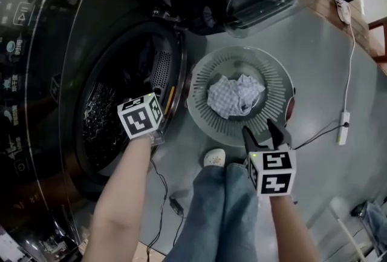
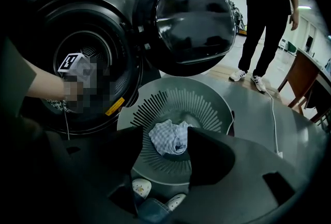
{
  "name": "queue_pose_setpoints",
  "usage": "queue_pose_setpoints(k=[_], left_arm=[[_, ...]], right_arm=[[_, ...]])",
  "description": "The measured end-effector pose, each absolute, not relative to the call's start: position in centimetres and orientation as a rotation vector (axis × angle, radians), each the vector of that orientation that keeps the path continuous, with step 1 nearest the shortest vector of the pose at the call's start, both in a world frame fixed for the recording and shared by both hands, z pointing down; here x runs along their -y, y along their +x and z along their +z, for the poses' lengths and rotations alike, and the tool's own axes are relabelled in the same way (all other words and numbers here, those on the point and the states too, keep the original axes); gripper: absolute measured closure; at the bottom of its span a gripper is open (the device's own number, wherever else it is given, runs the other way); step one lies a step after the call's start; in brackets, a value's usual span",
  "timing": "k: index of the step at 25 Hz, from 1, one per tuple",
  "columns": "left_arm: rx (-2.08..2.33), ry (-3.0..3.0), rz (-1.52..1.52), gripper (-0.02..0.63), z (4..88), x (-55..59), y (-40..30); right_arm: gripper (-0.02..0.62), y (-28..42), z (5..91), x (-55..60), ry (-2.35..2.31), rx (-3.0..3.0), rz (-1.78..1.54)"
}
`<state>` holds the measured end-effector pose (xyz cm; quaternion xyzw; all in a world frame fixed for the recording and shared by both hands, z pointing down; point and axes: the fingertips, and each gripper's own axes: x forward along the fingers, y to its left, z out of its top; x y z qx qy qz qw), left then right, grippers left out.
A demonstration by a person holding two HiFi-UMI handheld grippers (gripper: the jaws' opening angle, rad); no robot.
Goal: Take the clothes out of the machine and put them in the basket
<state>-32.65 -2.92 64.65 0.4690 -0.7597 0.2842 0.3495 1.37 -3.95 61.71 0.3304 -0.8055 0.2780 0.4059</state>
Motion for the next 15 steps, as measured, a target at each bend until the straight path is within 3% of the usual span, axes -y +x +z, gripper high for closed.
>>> queue_pose_setpoints(k=[15], left_arm=[[1.955,1.319,0.646,0.584,56.6,4.0,-26.7]], right_arm=[[0.331,3.2,55.6,4.9,0.857,2.077,0.655]])
